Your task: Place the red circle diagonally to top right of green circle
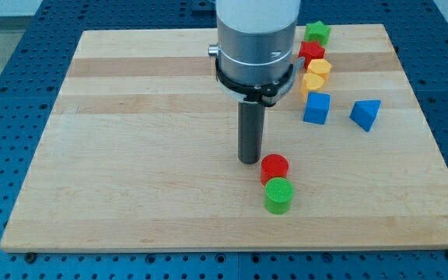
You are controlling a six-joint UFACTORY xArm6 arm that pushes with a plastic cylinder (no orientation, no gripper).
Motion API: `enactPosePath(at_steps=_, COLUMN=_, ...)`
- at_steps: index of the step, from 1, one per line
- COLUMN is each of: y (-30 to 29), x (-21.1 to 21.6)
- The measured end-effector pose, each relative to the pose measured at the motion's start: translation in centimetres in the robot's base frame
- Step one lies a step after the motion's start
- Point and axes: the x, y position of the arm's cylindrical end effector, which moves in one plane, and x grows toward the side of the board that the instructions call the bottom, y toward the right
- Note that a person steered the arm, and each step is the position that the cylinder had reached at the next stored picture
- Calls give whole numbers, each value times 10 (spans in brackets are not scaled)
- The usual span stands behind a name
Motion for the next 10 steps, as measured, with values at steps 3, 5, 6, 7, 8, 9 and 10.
enactPosePath(at_steps=3, y=30, x=30)
enactPosePath(at_steps=5, y=59, x=30)
enactPosePath(at_steps=6, y=66, x=30)
enactPosePath(at_steps=7, y=84, x=30)
enactPosePath(at_steps=8, y=93, x=29)
enactPosePath(at_steps=9, y=93, x=29)
enactPosePath(at_steps=10, y=60, x=25)
